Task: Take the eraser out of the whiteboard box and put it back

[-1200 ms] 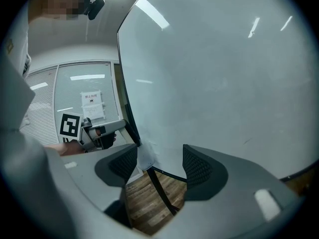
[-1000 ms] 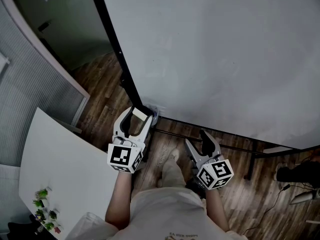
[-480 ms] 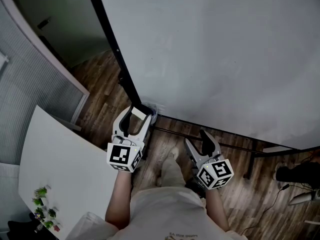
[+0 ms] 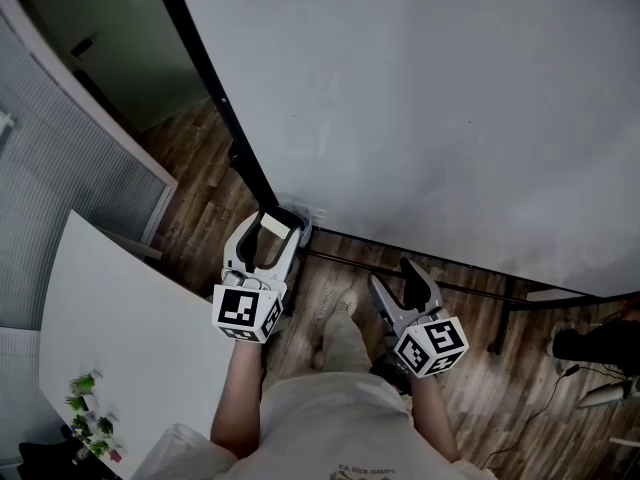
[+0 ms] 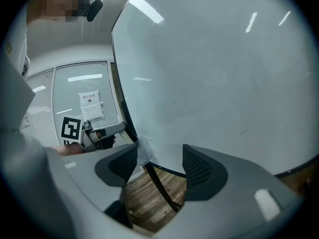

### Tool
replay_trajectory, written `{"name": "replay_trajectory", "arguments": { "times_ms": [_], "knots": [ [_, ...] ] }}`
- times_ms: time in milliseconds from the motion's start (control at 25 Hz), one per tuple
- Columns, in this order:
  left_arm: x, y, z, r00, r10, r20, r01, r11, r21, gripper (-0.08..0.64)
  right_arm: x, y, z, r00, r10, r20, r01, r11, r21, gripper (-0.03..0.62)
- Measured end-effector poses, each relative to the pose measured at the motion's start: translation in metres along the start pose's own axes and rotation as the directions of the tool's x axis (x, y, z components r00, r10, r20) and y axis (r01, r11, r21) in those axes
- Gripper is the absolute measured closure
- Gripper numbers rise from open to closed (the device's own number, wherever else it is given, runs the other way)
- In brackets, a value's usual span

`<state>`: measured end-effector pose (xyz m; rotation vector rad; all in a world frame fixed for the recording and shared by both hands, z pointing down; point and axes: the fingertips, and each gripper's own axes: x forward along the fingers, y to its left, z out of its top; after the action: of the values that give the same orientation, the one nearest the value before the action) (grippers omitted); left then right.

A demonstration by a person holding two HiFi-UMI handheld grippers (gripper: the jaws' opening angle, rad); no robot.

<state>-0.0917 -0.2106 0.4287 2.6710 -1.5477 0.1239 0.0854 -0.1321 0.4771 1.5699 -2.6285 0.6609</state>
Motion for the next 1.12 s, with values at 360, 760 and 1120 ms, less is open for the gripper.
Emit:
{"name": "replay_trajectory", "arguments": {
  "times_ms": [360, 760, 1120],
  "knots": [
    [0.005, 0.0, -0.013, 1.0, 0.002, -0.027, -0.002, 1.0, -0.003, 0.302, 0.002, -0.005, -0.005, 1.0, 0.001, -0.01, -0.001, 1.0, 0.008, 0.305],
    [0.01, 0.0, -0.024, 0.999, 0.005, -0.052, -0.005, 1.0, -0.007, 0.302, 0.004, -0.01, -0.006, 1.0, 0.002, -0.019, -0.002, 1.0, 0.015, 0.305],
    [0.016, -0.001, -0.041, 0.995, -0.009, -0.098, 0.006, 0.999, -0.033, 0.301, 0.01, -0.012, -0.008, 1.0, 0.011, -0.028, -0.011, 1.0, 0.016, 0.305]
  ]
}}
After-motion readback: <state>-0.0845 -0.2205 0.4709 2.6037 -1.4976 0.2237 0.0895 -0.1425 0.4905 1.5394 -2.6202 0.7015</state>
